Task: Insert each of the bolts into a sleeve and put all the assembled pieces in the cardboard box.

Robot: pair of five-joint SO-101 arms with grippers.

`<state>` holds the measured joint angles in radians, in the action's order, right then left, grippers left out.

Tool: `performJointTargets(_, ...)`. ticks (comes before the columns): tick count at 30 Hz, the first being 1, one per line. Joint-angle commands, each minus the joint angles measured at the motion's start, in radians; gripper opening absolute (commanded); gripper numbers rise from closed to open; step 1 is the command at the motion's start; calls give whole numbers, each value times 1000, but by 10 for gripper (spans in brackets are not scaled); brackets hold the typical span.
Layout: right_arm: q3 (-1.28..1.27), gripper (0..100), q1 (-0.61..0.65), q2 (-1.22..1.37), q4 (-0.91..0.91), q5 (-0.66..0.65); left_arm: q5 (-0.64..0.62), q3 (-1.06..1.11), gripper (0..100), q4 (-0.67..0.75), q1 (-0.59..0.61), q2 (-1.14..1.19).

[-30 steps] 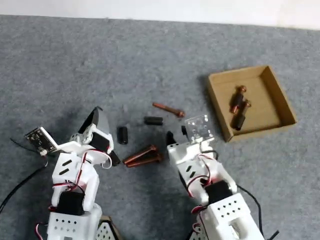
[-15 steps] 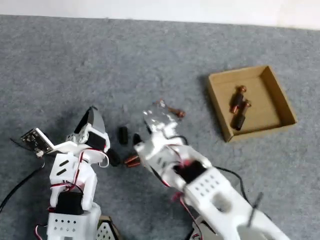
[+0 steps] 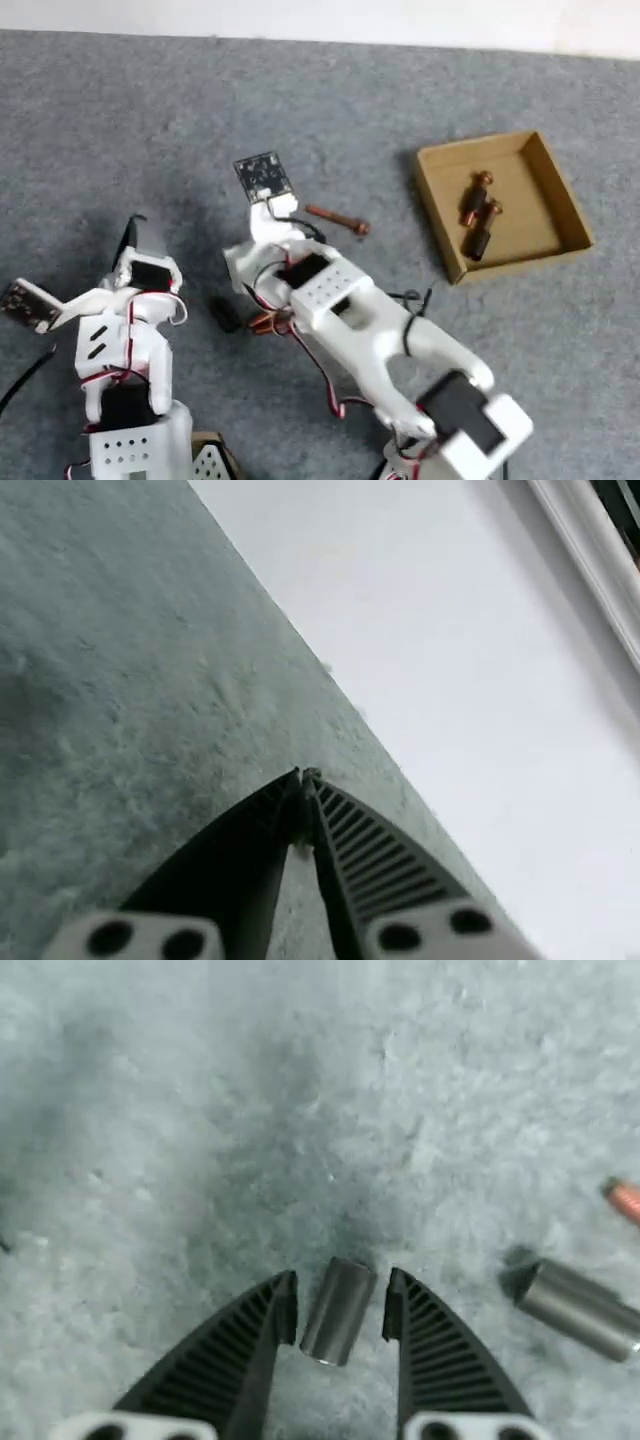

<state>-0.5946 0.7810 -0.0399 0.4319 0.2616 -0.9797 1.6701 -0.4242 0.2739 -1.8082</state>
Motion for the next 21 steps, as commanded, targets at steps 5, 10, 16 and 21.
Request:
performJointTargets(5, 120, 130, 27, 113, 25, 12, -60, -27, 24, 63, 73, -13)
performJointTargets(10, 145, 130, 73, 143, 58, 8, -60, -24, 24, 63, 70, -13)
performJointTargets(16, 148, 130, 74, 145, 58, 8, -60, -24, 24, 63, 70, -12)
performJointTargets(21, 150, 130, 73, 186, 58, 8, -60, -24, 24, 63, 68, -12)
